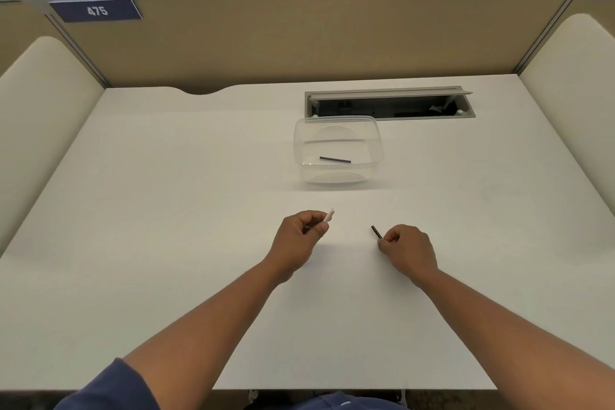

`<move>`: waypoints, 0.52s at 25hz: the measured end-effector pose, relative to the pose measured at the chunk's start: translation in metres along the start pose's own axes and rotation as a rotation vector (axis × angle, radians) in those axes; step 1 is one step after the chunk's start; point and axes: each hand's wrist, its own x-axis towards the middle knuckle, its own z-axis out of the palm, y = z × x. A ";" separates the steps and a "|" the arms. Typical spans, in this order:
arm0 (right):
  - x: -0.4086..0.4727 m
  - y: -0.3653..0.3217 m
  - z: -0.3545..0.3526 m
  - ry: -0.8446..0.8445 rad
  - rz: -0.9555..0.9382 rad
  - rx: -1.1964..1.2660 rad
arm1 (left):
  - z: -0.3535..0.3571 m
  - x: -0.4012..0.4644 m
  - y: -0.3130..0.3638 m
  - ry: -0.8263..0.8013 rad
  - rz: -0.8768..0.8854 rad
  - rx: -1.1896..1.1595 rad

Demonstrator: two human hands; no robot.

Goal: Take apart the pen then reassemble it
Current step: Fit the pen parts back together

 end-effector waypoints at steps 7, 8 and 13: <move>-0.012 -0.029 -0.012 -0.013 -0.163 0.338 | 0.003 0.003 -0.002 -0.012 0.030 0.003; -0.014 -0.035 -0.013 -0.026 -0.192 0.377 | 0.004 0.003 -0.002 -0.013 0.034 0.003; -0.022 -0.056 -0.020 -0.078 -0.348 0.545 | 0.005 0.003 -0.004 -0.018 0.040 -0.001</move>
